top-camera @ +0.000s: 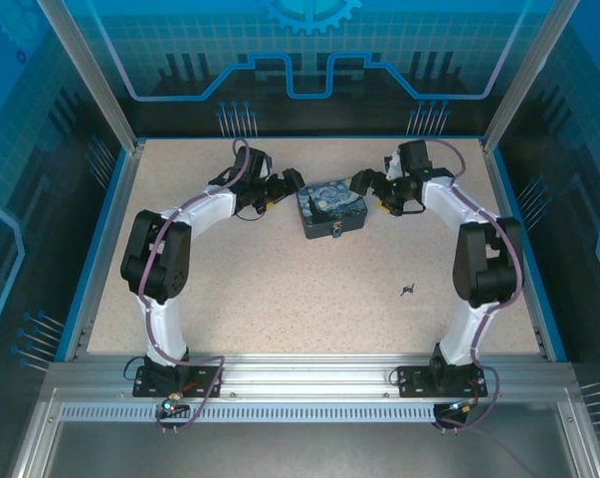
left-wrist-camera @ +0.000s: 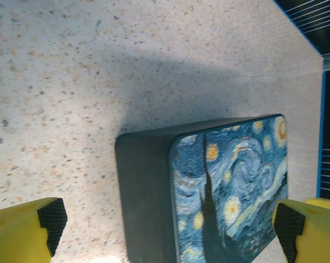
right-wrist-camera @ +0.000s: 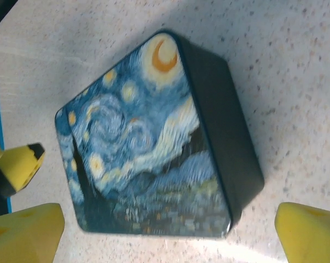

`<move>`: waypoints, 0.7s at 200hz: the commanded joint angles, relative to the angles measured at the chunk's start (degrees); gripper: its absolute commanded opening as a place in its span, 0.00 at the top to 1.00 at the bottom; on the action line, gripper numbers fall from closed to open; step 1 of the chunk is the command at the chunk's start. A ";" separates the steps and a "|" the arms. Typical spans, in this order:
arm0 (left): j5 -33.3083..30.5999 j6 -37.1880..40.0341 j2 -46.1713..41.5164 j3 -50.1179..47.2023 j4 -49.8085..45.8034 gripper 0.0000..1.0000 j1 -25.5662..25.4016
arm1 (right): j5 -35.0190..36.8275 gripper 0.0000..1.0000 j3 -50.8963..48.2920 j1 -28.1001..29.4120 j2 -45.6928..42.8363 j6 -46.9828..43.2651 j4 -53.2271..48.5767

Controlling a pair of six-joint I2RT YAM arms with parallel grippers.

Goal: Unlock the padlock with the key

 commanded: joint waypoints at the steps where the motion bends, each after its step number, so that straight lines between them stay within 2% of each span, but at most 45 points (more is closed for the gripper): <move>1: 1.92 -3.42 2.15 2.63 2.75 0.01 -0.39 | 0.66 0.00 6.93 -0.44 4.89 0.89 -4.30; 45: 3.49 -6.53 4.29 3.62 4.03 0.01 -0.39 | 0.27 0.00 16.69 2.06 11.85 1.21 -9.36; 75: 3.54 -9.46 4.92 2.25 6.37 0.01 -0.39 | 0.50 0.00 19.04 4.13 13.55 1.68 -10.40; 104: 4.30 -10.86 4.81 1.35 7.62 0.01 -0.32 | -0.49 0.01 18.06 6.10 13.30 1.86 -10.20; 140: 3.79 -13.04 2.05 -2.56 11.03 0.01 -0.04 | -2.18 0.01 11.95 8.25 9.85 3.27 -7.06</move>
